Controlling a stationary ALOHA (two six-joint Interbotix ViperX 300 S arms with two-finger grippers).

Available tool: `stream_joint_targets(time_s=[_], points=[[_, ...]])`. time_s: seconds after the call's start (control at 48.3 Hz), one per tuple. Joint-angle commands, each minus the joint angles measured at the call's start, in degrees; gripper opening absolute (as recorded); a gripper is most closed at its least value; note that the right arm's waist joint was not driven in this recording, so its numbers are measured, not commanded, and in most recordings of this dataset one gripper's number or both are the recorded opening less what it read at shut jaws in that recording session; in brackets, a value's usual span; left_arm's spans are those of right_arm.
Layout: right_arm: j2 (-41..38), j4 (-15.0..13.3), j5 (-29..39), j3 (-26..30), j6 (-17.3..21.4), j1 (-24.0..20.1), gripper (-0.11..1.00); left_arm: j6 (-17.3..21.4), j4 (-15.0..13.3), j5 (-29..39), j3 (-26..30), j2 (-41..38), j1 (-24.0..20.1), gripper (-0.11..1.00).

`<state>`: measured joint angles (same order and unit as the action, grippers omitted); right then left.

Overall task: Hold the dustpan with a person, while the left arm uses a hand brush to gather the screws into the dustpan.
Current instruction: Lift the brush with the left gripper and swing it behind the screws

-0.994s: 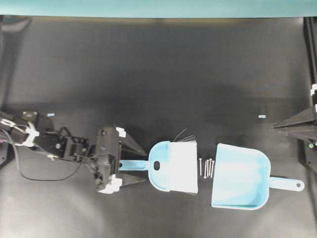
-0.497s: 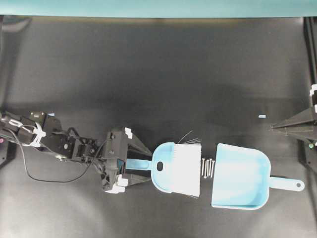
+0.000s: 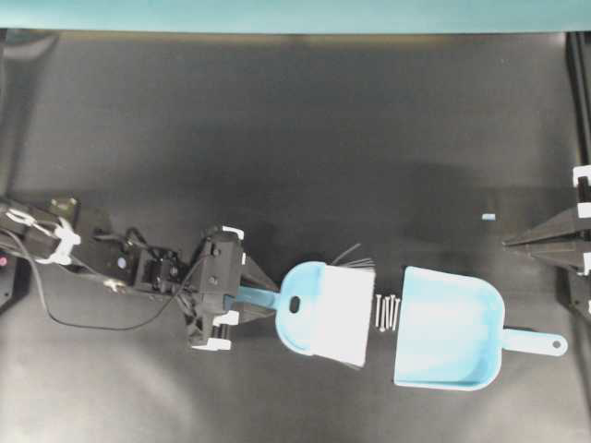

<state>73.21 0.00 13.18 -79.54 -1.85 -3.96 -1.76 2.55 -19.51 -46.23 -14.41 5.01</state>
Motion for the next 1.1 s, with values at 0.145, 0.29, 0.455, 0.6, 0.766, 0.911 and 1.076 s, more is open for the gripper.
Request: stream_joint_targets(time_s=[0.145,0.29,0.455,0.6,0.766,0.911,1.076], points=[[1.0,-0.1,-0.4,0.3,-0.4,-0.1,0.00,2.6,0.1,17.7,2.4,8.8,0.3,0.31],[2.3,0.0,-0.4,0.0,-0.4,0.0,0.00,3.9,0.1,25.2,4.4,13.5,-0.2,0.31],[3.9,-0.1,-0.2,-0.3,-0.4,0.0,0.00,5.1,0.1,30.9,5.9,18.5,-0.8,0.31],[5.2,0.0,0.1,-0.4,-0.4,0.0,0.00,5.4,0.1,34.7,7.7,22.2,-1.7,0.31],[6.6,-0.1,0.3,-0.7,-0.4,0.0,0.00,6.3,0.2,44.0,11.2,24.8,-2.8,0.31],[7.2,0.0,0.4,-0.8,-0.4,0.0,0.00,9.4,0.2,56.9,15.6,23.9,-3.3,0.31],[7.3,0.0,0.4,-0.8,-0.4,0.0,0.00,12.0,0.2,70.2,21.9,21.2,-3.6,0.31]])
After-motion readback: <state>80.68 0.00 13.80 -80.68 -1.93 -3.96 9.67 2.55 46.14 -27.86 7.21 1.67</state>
